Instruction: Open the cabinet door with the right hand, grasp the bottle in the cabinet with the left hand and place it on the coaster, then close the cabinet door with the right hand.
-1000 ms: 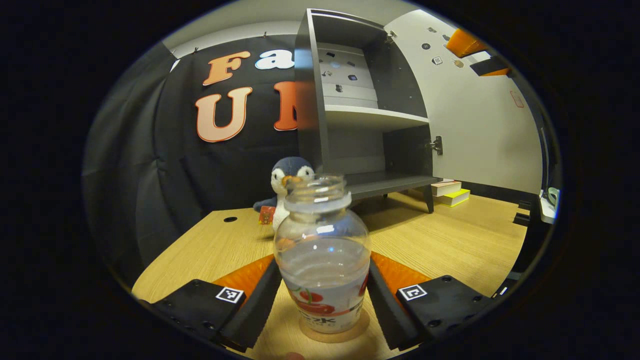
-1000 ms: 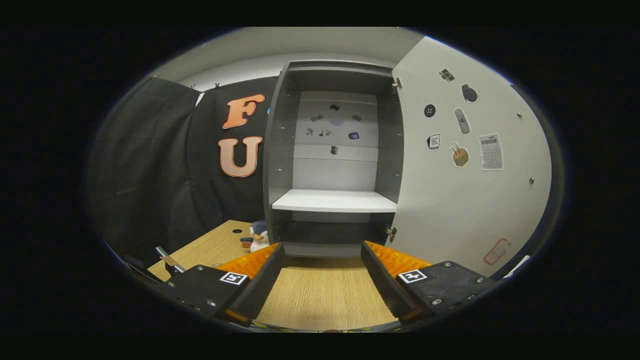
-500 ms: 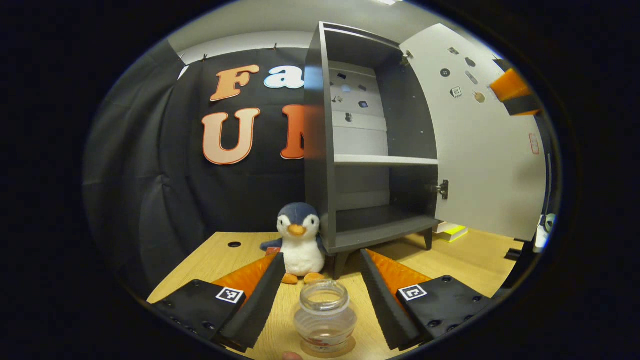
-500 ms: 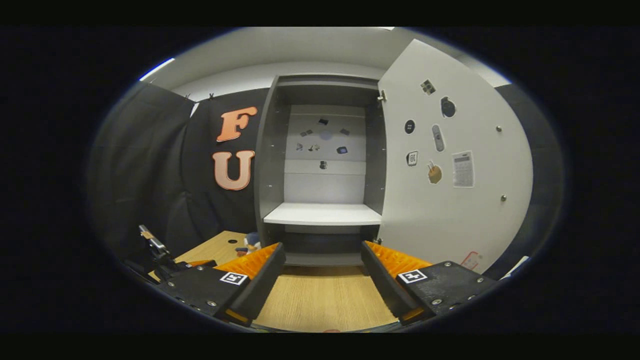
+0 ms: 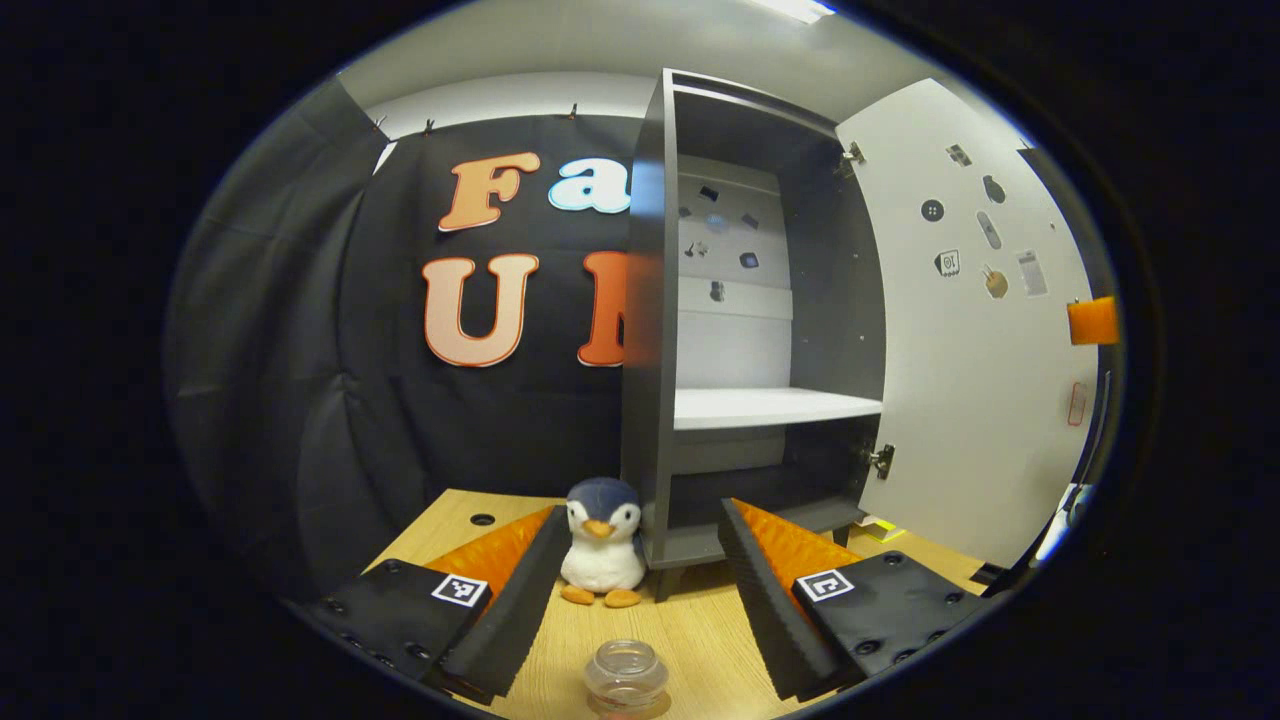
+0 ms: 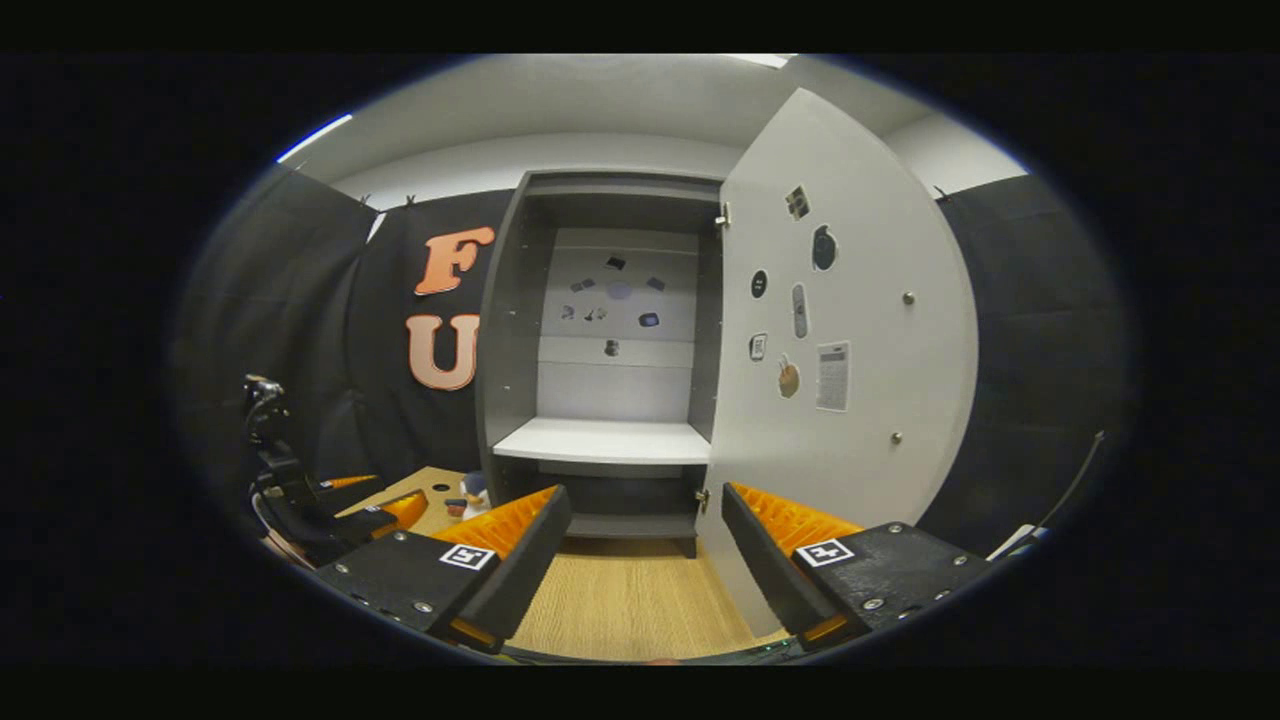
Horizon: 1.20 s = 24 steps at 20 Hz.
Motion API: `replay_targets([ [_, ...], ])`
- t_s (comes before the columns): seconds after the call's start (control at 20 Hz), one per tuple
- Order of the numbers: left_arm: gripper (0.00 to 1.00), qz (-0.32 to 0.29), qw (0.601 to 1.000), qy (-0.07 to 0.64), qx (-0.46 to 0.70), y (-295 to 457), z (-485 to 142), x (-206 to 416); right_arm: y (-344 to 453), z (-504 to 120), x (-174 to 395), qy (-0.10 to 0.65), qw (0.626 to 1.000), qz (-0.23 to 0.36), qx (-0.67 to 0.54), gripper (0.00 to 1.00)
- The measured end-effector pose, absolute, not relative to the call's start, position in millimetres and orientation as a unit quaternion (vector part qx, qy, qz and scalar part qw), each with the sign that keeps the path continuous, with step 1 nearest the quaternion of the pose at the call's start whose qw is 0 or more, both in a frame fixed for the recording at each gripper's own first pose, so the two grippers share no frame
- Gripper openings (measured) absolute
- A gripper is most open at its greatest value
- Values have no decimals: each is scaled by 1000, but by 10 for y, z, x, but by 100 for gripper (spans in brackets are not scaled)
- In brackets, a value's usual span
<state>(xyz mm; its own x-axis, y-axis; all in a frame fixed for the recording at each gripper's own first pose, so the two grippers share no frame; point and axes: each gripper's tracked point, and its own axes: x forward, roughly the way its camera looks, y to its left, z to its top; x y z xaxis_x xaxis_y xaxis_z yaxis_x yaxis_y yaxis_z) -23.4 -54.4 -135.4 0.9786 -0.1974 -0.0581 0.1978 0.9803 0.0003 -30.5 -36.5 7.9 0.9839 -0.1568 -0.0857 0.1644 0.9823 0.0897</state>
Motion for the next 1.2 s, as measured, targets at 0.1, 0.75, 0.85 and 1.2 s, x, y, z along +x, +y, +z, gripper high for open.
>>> replay_targets([
  [0.1, 96, -97, 995, 17, 4, -597, -1106, -264, -468, 111, -392, 35, 994, -85, 57, 94],
  [0.75, 96, -93, 995, 7, -26, -1085, -514, -429, -1649, 98, -1141, 49, 984, -140, 95, 94],
  [0.85, 97, -87, 996, 2, -20, -1115, -449, -468, -1946, 82, -1246, 50, 982, -162, 88, 93],
  [1.2, 96, -66, 998, -12, 9, -1151, -238, -647, -2341, 75, -1066, 35, 981, -168, 95, 93],
])
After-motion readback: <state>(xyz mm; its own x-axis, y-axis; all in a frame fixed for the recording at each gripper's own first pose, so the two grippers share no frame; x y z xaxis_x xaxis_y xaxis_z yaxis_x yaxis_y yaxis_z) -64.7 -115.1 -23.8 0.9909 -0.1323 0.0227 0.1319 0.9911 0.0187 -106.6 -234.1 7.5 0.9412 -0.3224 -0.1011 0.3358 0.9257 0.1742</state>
